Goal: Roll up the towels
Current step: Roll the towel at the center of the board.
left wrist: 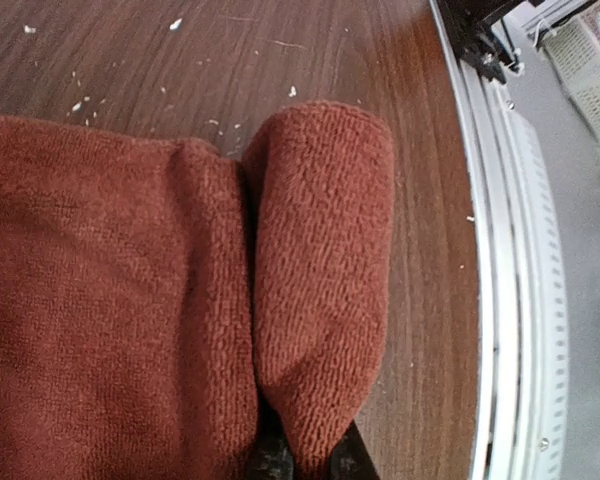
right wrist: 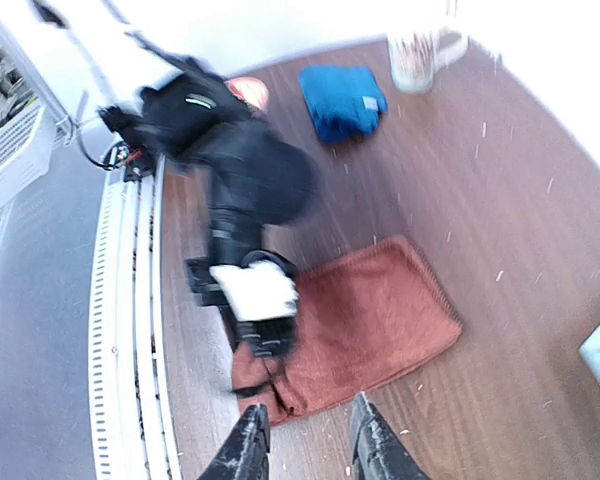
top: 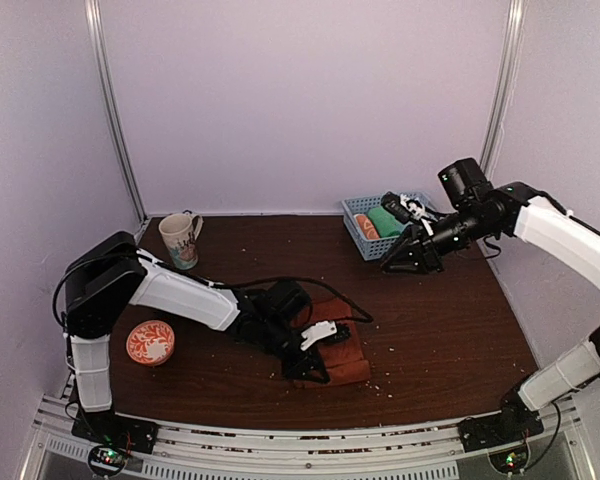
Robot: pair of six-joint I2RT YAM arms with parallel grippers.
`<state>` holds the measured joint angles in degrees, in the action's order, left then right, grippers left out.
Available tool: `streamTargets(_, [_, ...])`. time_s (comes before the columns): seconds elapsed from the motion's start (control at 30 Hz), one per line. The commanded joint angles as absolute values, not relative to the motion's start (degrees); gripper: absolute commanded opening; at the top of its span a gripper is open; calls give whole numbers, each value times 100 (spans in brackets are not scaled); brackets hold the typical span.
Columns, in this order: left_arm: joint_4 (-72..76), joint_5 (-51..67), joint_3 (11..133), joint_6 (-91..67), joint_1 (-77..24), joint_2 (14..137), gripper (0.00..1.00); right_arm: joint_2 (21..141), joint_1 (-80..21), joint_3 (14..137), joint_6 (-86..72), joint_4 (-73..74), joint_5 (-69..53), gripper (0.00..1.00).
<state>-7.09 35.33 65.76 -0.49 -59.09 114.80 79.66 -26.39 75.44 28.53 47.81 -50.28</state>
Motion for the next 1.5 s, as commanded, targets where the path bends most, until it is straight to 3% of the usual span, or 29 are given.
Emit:
streamTargets(0.0, [-1207,4990,7007,-801,-5605,11998,0,7510,-2806,7514,3407,5102,-5253,28])
streamTargets(0.07, [-1499,5250,7243,-836,-5524,12230,1,7480,-3159,7397,3691,5409,-5101,29])
streamTargets(0.27, [-1993,5461,7583,-972,-5403,12705,2,7451,-4983,6506,3665,4840,-3128,34])
streamTargets(0.57, [-1731,5653,7479,-1174,-5309,12835,3,8539,-6430,5481,3429,2686,-866,43])
streamTargets(0.73, [-1731,5655,7462,-1152,-5309,12815,4,9293,-6586,5276,3447,2005,-453,46])
streamTargets(0.9, [-1728,5613,7469,-1134,-5309,12815,4,9766,-6585,5097,3375,1653,-183,37])
streamTargets(1.2, [-1790,5667,7606,-1096,-5311,12944,4,9045,-6599,5153,3387,1885,-174,39])
streamTargets(1.47, [-1832,5646,7638,-1072,-5300,12956,4,9163,-6607,5034,3486,1871,-72,43])
